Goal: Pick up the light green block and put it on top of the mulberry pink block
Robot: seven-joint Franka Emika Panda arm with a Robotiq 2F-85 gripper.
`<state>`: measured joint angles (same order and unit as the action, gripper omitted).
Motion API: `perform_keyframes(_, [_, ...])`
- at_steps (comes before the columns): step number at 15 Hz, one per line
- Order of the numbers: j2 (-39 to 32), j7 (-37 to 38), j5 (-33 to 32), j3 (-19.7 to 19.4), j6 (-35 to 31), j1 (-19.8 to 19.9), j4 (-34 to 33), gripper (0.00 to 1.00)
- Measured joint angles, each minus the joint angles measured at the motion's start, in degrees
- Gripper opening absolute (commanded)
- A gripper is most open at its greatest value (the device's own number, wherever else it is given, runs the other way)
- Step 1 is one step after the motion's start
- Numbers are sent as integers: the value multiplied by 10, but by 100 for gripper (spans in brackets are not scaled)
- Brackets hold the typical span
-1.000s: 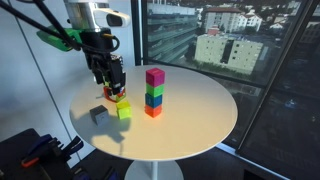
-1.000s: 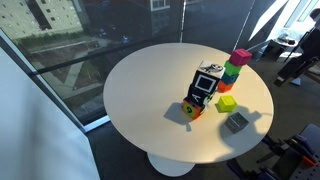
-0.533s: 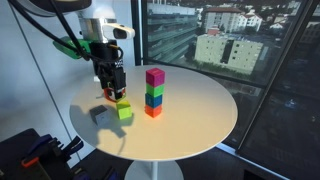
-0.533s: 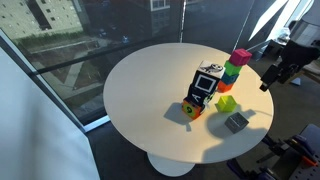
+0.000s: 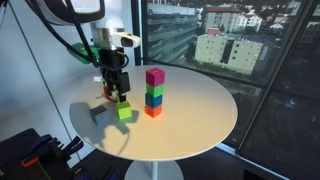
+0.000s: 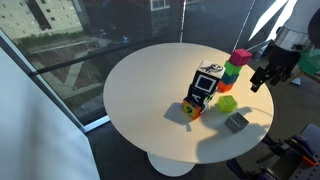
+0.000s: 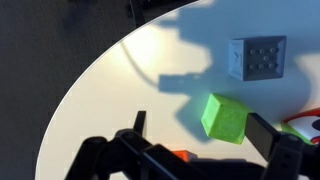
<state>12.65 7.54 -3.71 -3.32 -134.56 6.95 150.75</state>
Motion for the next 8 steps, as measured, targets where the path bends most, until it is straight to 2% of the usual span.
perform_keyframes(8, [-3,0,0,0,1,0,-5,100])
